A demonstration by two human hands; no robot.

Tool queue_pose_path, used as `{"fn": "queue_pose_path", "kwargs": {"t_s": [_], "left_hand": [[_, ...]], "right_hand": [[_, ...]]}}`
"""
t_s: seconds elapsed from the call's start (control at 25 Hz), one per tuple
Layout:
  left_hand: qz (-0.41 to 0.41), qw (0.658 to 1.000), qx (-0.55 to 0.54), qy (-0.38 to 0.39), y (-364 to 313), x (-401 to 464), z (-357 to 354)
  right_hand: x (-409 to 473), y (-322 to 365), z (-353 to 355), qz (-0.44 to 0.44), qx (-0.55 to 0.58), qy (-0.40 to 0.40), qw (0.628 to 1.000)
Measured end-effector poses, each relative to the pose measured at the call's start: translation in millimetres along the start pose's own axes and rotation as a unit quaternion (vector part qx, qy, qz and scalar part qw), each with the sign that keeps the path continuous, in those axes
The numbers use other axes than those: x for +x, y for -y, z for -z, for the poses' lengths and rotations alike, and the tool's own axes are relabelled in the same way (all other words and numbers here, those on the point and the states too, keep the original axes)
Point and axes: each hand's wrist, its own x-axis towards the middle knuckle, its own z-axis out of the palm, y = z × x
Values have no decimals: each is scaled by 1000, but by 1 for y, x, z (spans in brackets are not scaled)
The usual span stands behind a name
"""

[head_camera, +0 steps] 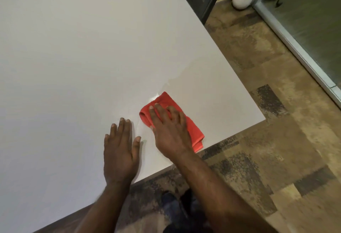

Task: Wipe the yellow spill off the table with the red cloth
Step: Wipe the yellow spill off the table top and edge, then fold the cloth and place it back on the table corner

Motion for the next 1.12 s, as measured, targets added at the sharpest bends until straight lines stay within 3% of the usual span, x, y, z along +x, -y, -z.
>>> {"fn": "queue_pose_path", "kwargs": {"t_s": [0.4,0.84,1.0,1.12], "left_hand": [[6,1000,-6,-10,-4,1,2],[-1,1000,-13,-14,3,1,-6],[9,999,-32,31,3,1,-2],[43,991,-121,34,-7,-1,20]], "right_hand": [[60,-61,12,-70,-8,-14,997],[38,-136,43,-205,-10,-51,977],[21,-123,77,-151,18,-97,984],[4,-87,100,-38,36,-119,991]]}}
